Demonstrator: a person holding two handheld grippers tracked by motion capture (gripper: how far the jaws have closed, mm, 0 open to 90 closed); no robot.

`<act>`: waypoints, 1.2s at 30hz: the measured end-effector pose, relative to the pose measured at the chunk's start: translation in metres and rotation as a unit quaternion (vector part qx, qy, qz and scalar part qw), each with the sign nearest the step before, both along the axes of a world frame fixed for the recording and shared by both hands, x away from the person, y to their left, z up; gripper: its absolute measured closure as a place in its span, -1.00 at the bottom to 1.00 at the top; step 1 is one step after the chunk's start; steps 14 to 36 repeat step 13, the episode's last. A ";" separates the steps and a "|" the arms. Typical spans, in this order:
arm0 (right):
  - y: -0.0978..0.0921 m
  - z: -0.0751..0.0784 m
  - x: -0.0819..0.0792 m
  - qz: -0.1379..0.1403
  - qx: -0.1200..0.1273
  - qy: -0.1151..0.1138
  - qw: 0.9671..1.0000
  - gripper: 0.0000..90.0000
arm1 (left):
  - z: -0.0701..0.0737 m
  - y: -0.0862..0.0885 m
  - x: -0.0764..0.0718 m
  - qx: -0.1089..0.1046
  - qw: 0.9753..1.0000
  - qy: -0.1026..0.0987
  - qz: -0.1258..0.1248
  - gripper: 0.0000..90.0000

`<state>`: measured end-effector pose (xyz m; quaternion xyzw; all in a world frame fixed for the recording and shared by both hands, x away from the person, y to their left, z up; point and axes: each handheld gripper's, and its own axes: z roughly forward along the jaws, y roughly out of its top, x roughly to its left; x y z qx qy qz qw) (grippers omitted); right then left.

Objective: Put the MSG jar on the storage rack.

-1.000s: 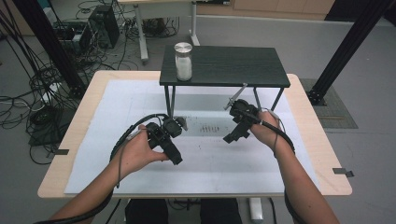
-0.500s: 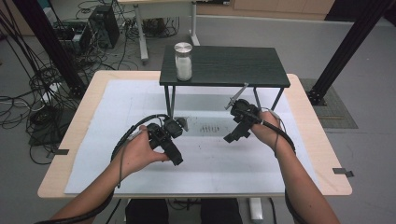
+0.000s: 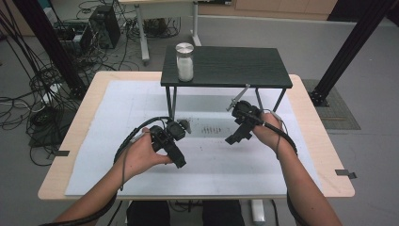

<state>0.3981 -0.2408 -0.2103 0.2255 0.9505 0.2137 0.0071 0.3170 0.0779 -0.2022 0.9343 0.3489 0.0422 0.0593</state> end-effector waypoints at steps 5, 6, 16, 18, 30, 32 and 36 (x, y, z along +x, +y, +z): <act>0.001 0.000 0.000 0.000 0.000 0.001 1.000 -0.92 | 0.000 0.002 -0.001 -0.002 1.000 0.000 0.002 -0.99; 0.001 0.000 0.000 0.000 0.000 0.001 1.000 -0.92 | 0.000 0.003 0.000 -0.002 1.000 0.001 0.001 -0.99; 0.003 0.001 0.000 0.002 0.000 -0.001 1.000 -0.92 | 0.001 0.004 -0.001 -0.003 1.000 -0.001 0.004 -0.99; 0.003 0.001 0.000 0.002 0.000 -0.001 1.000 -0.92 | 0.001 0.004 -0.001 -0.003 1.000 -0.001 0.004 -0.99; 0.003 0.001 0.000 0.002 0.000 -0.001 1.000 -0.92 | 0.001 0.004 -0.001 -0.003 1.000 -0.001 0.004 -0.99; 0.003 0.001 0.000 0.002 0.000 -0.001 1.000 -0.92 | 0.001 0.004 -0.001 -0.003 1.000 -0.001 0.004 -0.99; 0.003 0.001 0.000 0.002 0.000 -0.001 1.000 -0.92 | 0.001 0.004 -0.001 -0.003 1.000 -0.001 0.004 -0.99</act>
